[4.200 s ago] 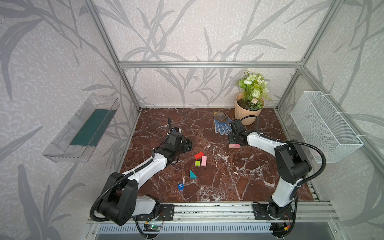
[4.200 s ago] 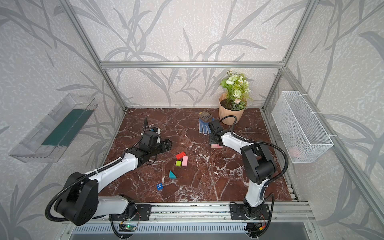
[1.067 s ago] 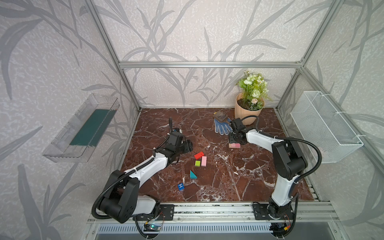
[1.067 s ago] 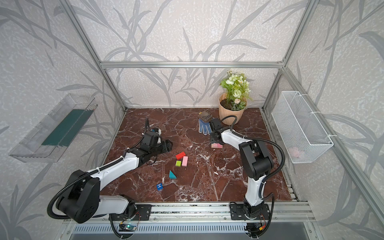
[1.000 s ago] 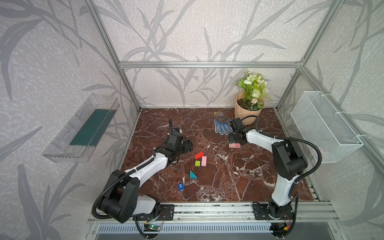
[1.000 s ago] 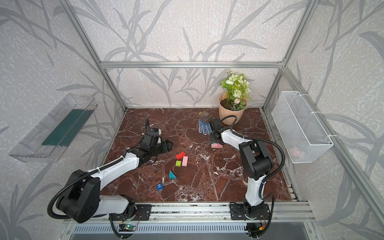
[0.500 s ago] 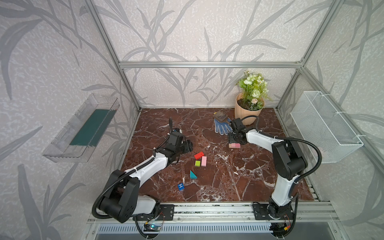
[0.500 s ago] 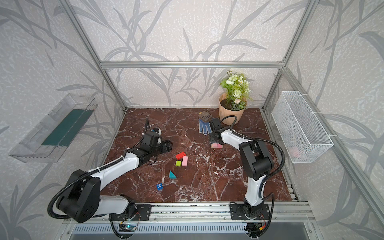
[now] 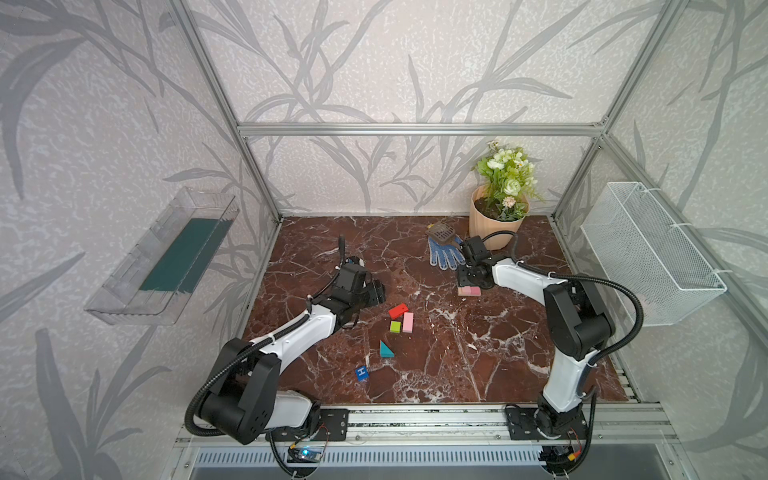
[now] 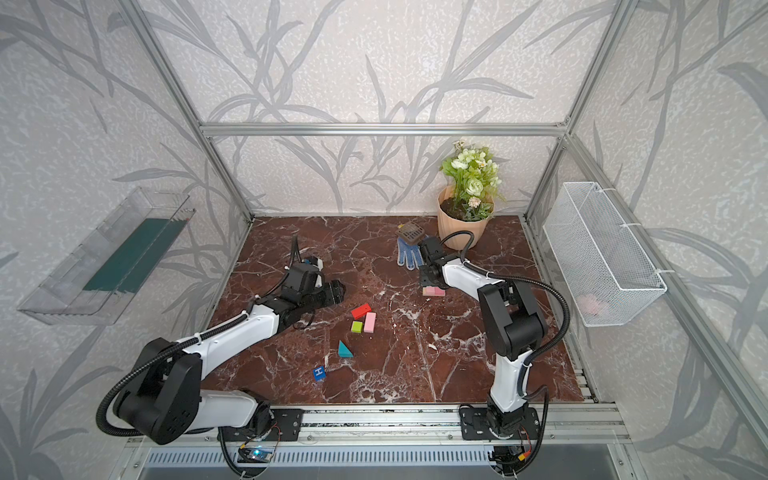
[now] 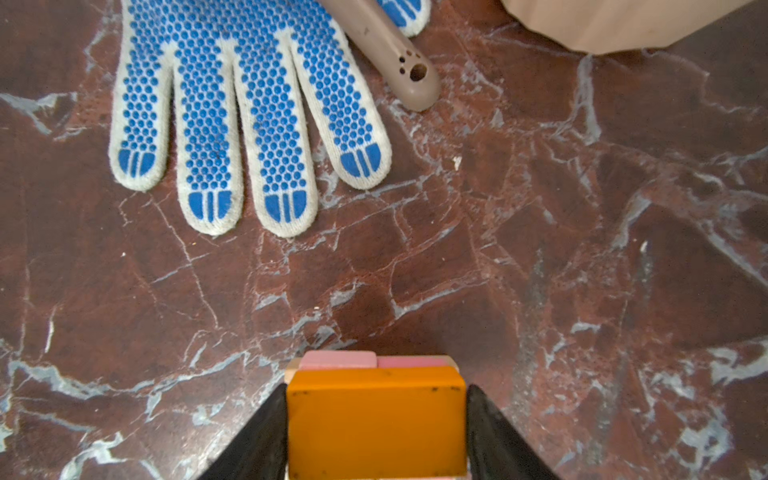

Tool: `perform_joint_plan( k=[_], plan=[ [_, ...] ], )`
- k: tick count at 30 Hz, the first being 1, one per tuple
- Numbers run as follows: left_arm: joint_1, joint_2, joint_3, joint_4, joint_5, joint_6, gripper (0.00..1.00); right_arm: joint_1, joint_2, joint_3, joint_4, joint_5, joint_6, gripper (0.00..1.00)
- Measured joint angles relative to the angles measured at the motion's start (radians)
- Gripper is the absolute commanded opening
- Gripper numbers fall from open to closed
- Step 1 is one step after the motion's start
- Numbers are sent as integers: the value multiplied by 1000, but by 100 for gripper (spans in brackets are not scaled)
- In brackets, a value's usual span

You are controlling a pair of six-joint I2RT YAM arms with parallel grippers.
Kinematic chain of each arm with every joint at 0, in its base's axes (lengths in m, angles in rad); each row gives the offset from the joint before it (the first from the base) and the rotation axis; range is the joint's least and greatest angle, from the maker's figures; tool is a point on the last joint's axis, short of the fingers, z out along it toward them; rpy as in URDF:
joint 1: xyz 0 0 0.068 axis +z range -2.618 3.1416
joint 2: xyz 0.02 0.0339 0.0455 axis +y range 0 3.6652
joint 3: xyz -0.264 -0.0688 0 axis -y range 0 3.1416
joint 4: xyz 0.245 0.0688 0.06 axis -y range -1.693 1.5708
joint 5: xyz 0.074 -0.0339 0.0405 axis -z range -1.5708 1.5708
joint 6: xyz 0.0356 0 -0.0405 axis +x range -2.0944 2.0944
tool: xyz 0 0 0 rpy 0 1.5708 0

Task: Build the wood block tower
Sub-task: 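Lower the orange block with the right gripper onto the pink bars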

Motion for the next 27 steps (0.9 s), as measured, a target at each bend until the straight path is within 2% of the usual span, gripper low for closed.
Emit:
perform_joint_plan(
  k=[27],
  plan=[
    [0, 4, 13, 0, 0, 0, 75, 0, -18, -36, 43, -2, 0, 57]
  ],
)
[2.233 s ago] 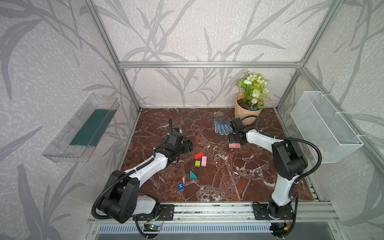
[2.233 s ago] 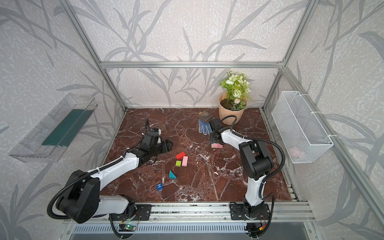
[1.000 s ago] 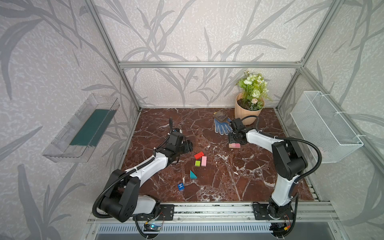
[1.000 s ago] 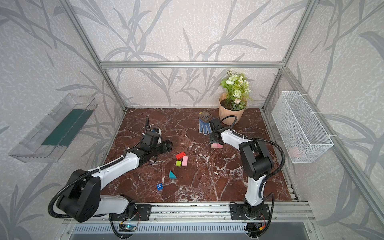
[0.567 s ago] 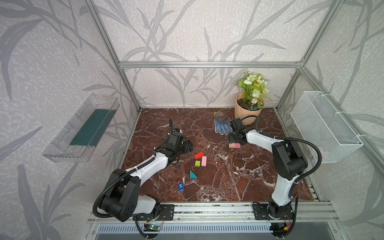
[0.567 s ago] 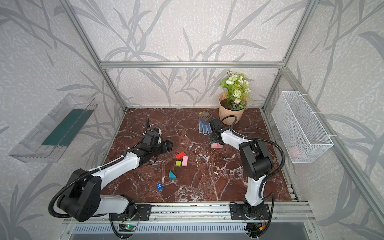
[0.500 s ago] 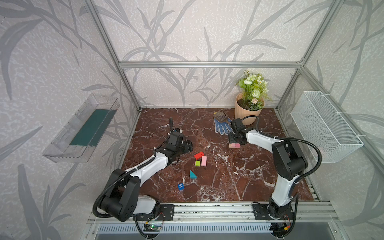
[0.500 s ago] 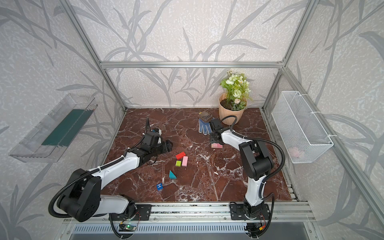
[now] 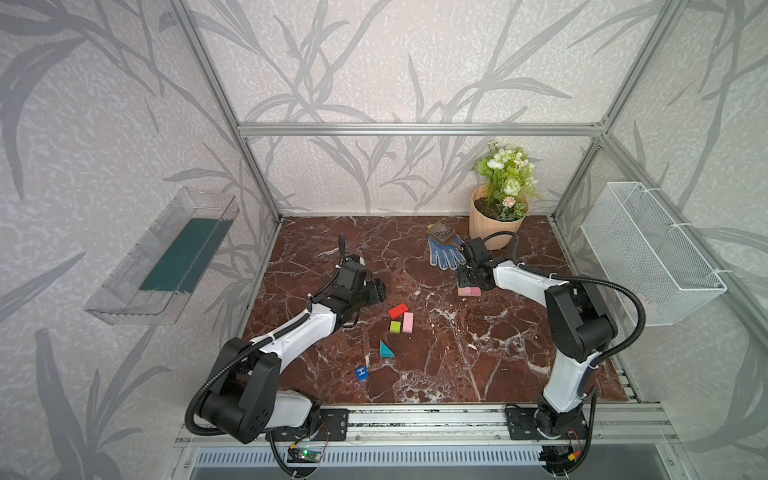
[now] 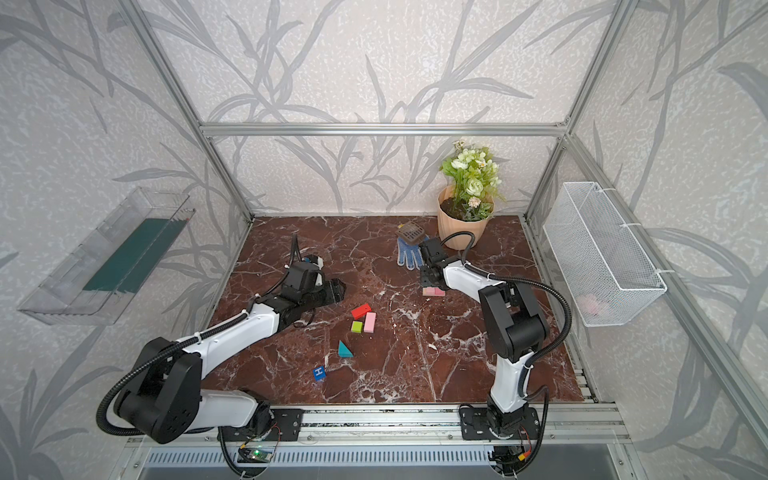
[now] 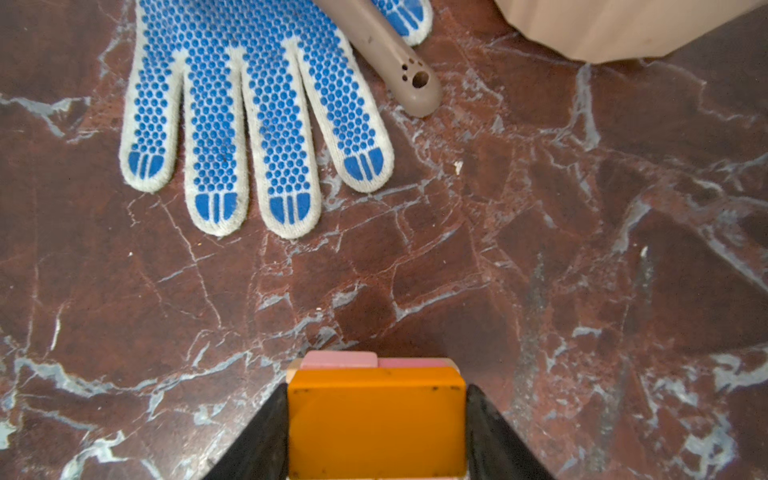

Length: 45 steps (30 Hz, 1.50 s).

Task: Build the wood block tower
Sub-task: 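Lower the orange block with the right gripper onto the pink bars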

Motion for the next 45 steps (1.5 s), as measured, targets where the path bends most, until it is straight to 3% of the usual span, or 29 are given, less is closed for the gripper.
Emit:
perform_joint_plan(
  k=[9, 14, 21, 45],
  plan=[
    [0, 0, 0, 0, 0, 0, 75, 0, -13, -18, 9, 0, 0, 58],
    [0, 0, 0, 0, 0, 0, 75, 0, -13, -18, 8, -1, 0, 67],
    [0, 0, 0, 0, 0, 0, 75, 0, -13, -18, 5, -1, 0, 72],
    [0, 10, 0, 0, 0, 0, 75, 2, -13, -18, 5, -5, -5, 66]
  ],
)
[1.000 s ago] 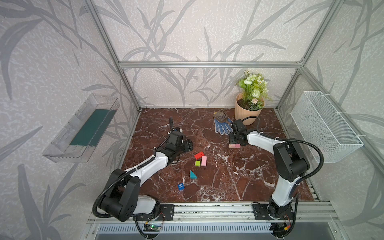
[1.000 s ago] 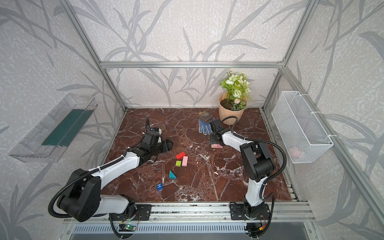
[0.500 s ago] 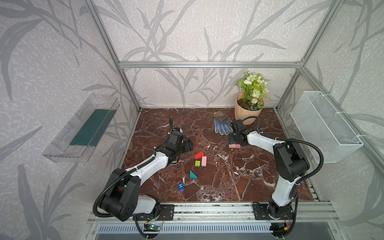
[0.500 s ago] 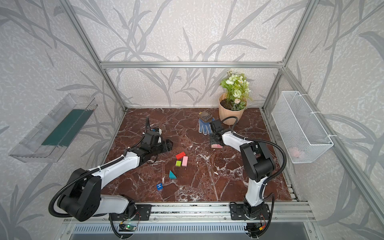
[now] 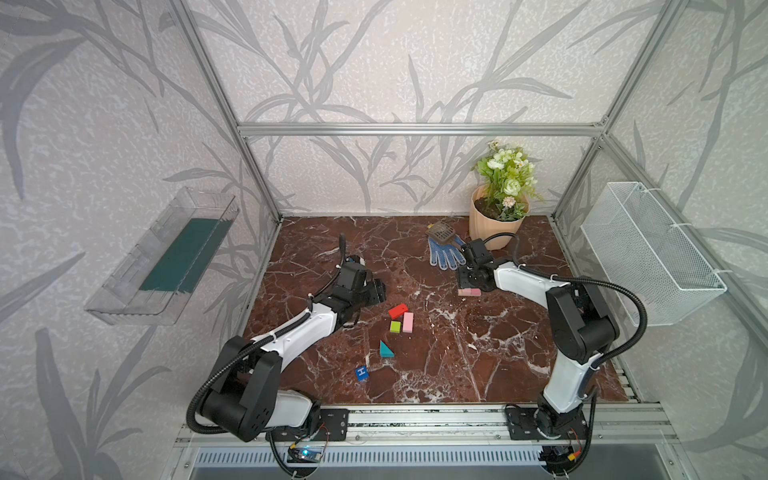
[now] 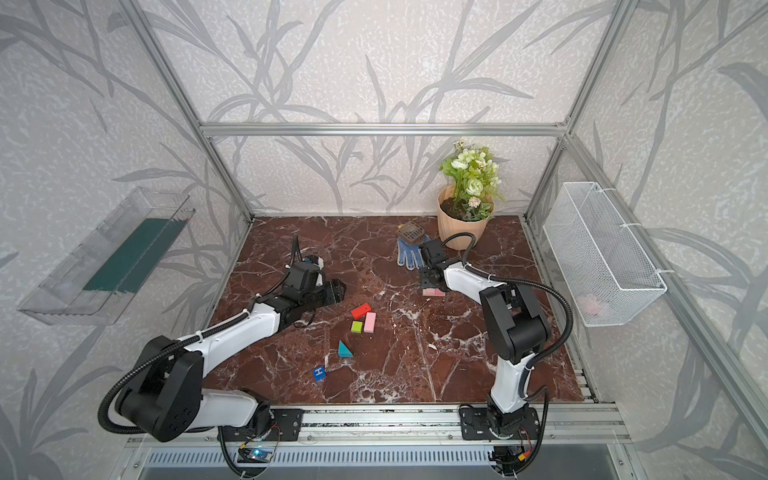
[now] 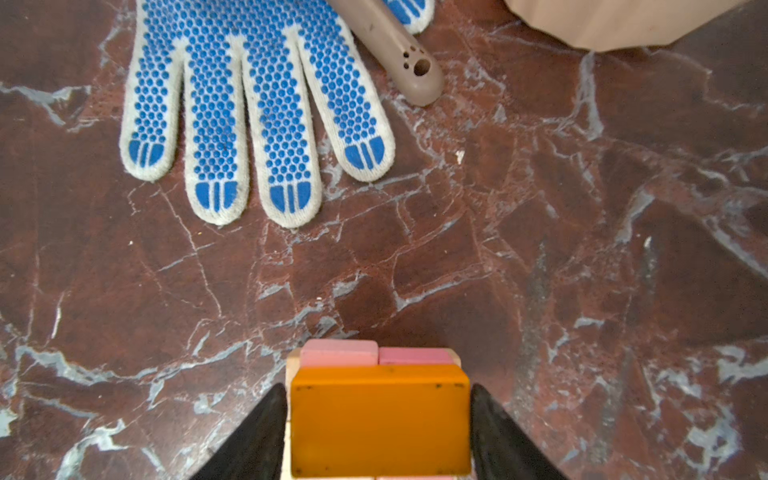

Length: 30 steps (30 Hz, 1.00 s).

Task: Build the wood block tower
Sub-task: 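Lower the orange block with the right gripper onto the pink bars, then open the right gripper to release the orange block on the stack, then move the right gripper back over the red block while the left arm draws back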

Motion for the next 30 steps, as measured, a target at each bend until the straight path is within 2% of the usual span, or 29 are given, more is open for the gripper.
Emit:
perform_joint_plan(
  k=[14, 22, 25, 30],
  plan=[
    [0, 1, 1, 0, 0, 0, 75, 0, 0, 0, 0, 0, 0, 67],
    [0, 2, 3, 0, 0, 0, 75, 0, -5, -1, -3, 7, 2, 79],
    [0, 2, 3, 0, -1, 0, 75, 4, -52, -33, -5, 15, 8, 82],
    [0, -4, 3, -1, -13, 0, 75, 40, -293, -135, -17, 38, 13, 86]
  ],
)
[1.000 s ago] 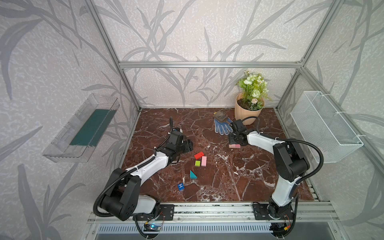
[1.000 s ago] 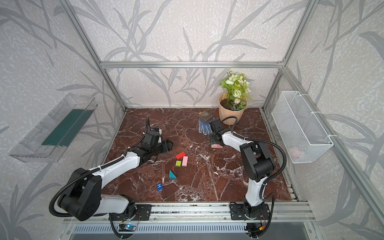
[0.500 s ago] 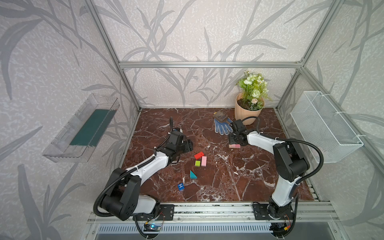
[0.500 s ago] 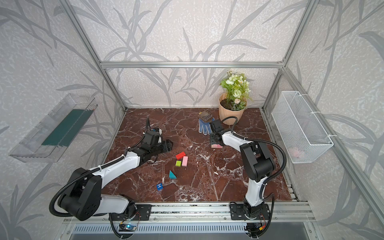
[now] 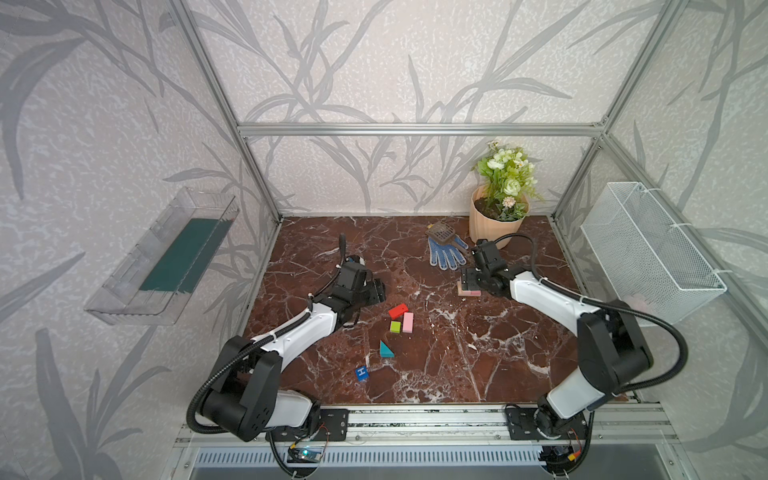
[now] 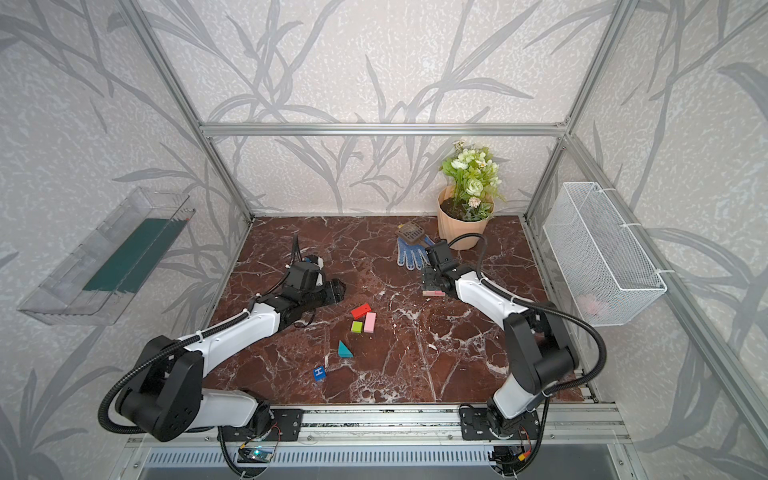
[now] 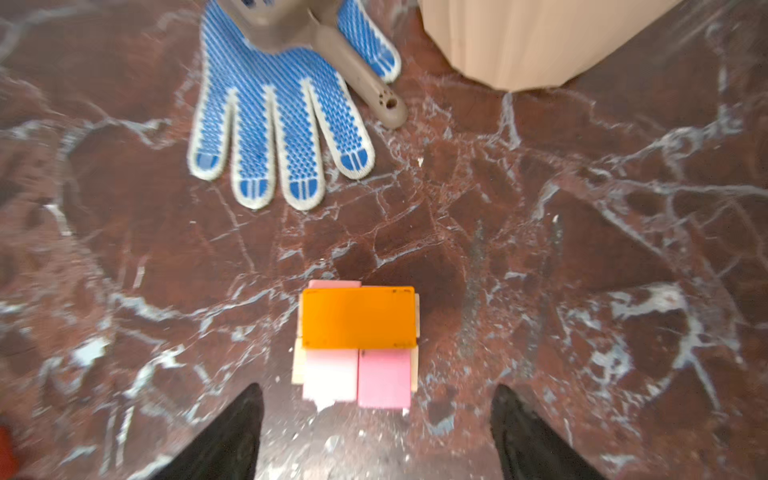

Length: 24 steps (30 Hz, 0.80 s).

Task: Build the wood block tower
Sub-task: 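Move the right gripper back over the red block while the left arm draws back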

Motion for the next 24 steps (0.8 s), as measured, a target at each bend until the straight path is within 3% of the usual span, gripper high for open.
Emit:
perform_joint_plan(
  k=[5, 8, 11, 14, 19, 24],
  plan=[
    [0, -39, -7, 3, -39, -5, 73, 95, -243, -78, 51, 2, 30, 93],
    [0, -99, -45, 9, -86, -20, 76, 159, -284, -138, 124, -41, 45, 93],
    [0, -180, -99, 11, -153, -39, 83, 236, -193, -111, 142, -50, 42, 93],
    [0, -263, -145, 7, -240, -63, 99, 314, -48, -5, 126, -56, 39, 93],
    [0, -421, -245, 31, -394, -114, 99, 412, 165, 145, 139, -94, 40, 93],
    [1, -570, -380, 104, -476, -136, 99, 480, 359, 283, 92, -107, 37, 93]
  ],
)
